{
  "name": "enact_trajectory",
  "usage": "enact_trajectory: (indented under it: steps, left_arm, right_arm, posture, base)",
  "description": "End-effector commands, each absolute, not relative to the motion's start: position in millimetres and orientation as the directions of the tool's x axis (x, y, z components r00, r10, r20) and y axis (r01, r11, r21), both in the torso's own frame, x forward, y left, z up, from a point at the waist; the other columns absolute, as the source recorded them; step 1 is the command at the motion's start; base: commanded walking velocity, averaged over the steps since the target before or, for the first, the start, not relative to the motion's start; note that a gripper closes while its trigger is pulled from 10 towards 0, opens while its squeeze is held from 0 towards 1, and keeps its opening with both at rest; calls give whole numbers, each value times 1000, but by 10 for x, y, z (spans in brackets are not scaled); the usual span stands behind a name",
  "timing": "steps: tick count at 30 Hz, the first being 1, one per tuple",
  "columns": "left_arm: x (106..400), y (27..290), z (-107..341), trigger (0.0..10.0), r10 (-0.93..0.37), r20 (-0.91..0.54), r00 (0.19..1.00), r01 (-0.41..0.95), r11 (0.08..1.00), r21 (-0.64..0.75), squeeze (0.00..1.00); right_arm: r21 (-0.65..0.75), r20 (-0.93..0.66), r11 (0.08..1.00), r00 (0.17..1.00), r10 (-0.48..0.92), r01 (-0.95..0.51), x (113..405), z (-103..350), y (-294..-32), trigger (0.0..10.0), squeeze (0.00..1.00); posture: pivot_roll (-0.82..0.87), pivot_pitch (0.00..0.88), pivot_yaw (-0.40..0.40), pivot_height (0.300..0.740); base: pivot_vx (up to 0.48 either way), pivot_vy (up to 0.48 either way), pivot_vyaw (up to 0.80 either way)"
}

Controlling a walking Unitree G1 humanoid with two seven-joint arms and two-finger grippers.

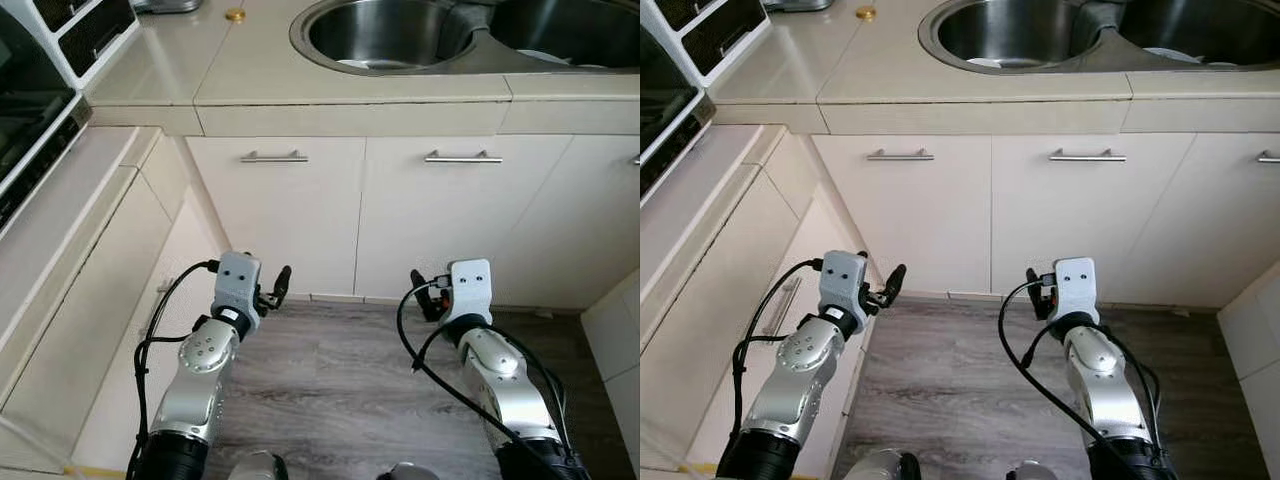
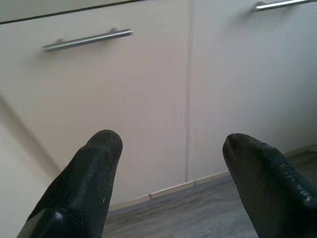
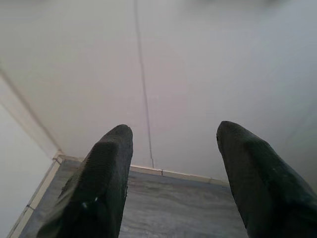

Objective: Kitchen organization

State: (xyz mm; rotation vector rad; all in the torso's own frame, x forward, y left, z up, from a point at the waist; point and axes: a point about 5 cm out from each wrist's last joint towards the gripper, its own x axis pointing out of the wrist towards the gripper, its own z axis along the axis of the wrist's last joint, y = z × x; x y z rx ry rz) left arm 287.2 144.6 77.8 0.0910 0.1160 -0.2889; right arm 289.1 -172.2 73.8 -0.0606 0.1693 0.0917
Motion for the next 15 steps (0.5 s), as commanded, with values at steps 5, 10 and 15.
enact_trajectory:
  steps: [5,10,15]
  left_arm:
    - [2854,1452,742,10000,-280,-145,949,292,954,64,0]
    - [2849,1451,738,10000,-281,-143,949,292,954,64,0]
    - [2846,1448,733,10000,-282,-144,949,293,954,63,0]
  right_arm:
    - [-39,-172,995,981,89,-97,2871,716,-1713,10000,0]
    - [-36,-171,995,981,88,-96,2865,710,-1713,10000,0]
    - [-35,-172,995,981,88,-96,2860,705,-1715,10000,0]
  posture:
    - [-89,76,48,740]
    - [-89,73,47,740]
    - [-90,70,46,740]
  base:
    - [0,0,-160]
    - [0,0,0]
    - [0,0,0]
